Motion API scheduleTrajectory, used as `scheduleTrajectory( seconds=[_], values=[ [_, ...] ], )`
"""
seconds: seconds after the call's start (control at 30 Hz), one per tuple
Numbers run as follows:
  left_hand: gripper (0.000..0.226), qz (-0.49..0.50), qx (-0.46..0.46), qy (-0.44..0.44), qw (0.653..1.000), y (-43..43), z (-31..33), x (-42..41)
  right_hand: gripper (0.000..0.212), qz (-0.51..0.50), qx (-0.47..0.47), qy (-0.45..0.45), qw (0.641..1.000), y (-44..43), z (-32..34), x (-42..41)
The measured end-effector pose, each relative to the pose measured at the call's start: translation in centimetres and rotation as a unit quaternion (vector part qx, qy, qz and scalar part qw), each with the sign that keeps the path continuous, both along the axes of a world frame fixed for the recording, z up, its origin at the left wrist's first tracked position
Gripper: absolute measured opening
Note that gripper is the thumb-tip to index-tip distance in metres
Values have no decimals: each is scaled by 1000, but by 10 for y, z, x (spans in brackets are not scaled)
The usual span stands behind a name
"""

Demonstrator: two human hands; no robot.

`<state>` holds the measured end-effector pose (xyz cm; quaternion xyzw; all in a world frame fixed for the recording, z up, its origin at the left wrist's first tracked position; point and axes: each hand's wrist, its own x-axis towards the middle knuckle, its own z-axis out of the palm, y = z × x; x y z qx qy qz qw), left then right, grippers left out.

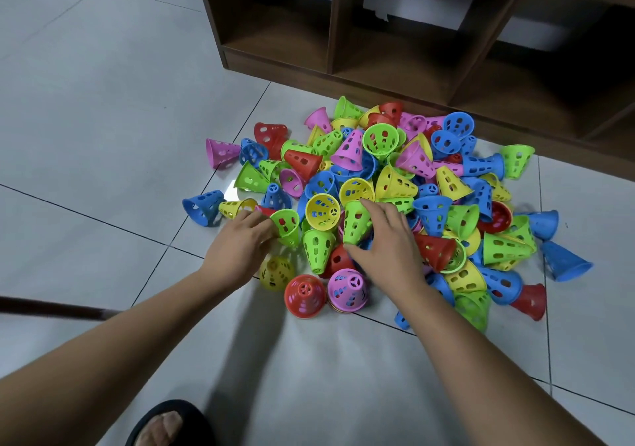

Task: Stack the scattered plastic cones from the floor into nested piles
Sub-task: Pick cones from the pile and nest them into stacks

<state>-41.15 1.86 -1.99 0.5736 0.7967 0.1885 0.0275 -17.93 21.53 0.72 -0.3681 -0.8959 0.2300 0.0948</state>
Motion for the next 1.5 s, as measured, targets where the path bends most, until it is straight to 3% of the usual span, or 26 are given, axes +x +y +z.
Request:
scheduleTrajectory(
  seconds=[0.1, 0.2, 0.3, 0.43, 0.6, 0.7, 0.8, 0.87, 0.97, 1.1, 1.2, 1.5],
  values=[
    [9, 25, 30, -45, 998, -3, 12, 6, 88, -47, -54, 52, 996, -2, 6, 2],
    [3, 122, 70, -138, 980, -9, 24, 13, 84, -114, -139, 121, 976, -8, 23, 9],
    [7, 223, 127, -252, 933, -22, 36, 15, 68, -142, -247, 185, 941, -16, 38, 21],
    [8, 297, 142, -363, 871, -47, 27, 13, 63, -140, -328, 219, 908, -31, 49, 37],
    [9, 372, 97, -388, 838, -86, 1, 15, 42, -137, -415, 261, 861, -43, 58, 57],
    [11, 405, 51, -390, 826, -100, -9, 18, 33, -134, -418, 230, 868, -44, 59, 67],
    [15, 411, 24, -382, 828, -104, -13, 21, 25, -130, -419, 195, 877, -45, 62, 71],
    [6, 398, 29, -363, 842, -103, -14, 20, 29, -125, -415, 178, 884, -46, 64, 72],
    [31, 336, 31, -268, 902, -102, -16, 15, 41, -120, -400, 147, 897, -48, 63, 72],
    [65, 172, -33, -52, 983, -103, -19, 8, 53, -121, -398, 103, 904, -53, 56, 71],
    [66, 104, -98, -15, 990, -103, -19, 11, 57, -123, -400, 84, 904, -58, 50, 71],
    [84, 88, -202, -24, 975, -109, -34, 11, 52, -136, -380, 81, 911, -63, 37, 69]
  ],
)
